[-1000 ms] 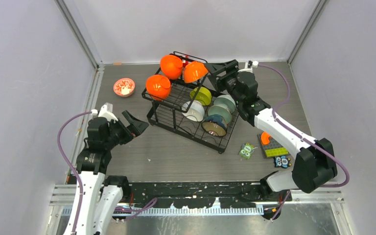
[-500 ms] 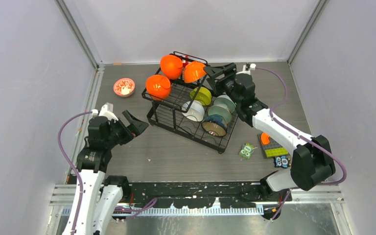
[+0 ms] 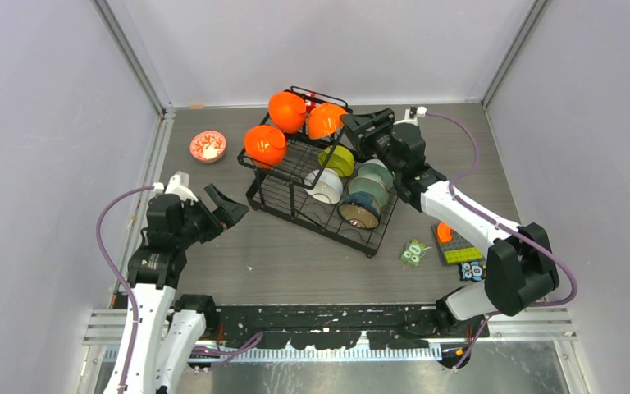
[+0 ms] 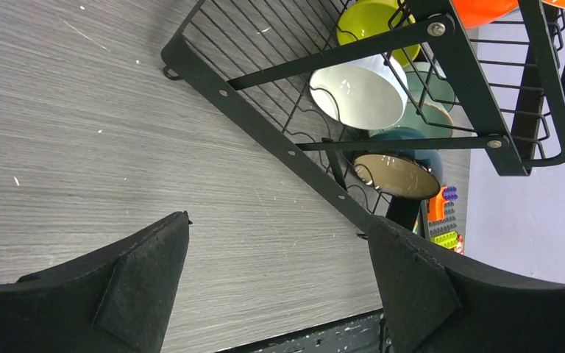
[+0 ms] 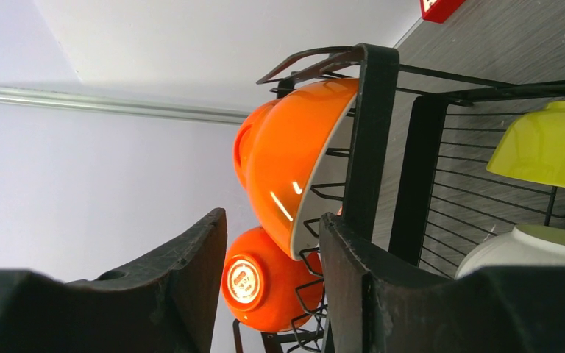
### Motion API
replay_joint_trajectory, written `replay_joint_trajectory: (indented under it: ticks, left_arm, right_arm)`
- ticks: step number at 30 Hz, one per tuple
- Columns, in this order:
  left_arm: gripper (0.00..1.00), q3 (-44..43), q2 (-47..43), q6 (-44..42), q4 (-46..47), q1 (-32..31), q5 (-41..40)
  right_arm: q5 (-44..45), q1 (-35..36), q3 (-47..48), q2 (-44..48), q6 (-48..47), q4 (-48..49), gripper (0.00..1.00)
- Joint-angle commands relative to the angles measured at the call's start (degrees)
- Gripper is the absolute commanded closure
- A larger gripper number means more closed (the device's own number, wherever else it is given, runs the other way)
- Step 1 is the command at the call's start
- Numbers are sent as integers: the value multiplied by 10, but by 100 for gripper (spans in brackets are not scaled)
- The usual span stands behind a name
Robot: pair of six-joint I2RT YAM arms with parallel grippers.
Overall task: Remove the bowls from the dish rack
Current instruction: Pick up the bowl from the dish rack.
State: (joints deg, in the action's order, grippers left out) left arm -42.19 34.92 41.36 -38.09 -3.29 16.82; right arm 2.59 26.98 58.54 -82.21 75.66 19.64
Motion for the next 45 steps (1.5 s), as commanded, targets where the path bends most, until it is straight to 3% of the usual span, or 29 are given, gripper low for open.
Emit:
replay_joint_trajectory:
  ticks: [1,36,45]
  left_arm:
    - [8,-27,1,-9,1,-1,-2]
    - [8,-18,2,-1,6,-2,4]
    - [8,-15,2,4,6,-2,6]
  right_arm:
    - [-2,-2,15,-11,5,29,48]
    - [-42,-2,14,-30,4,85,67]
    - [-45,-3,12,-38,8,98,67]
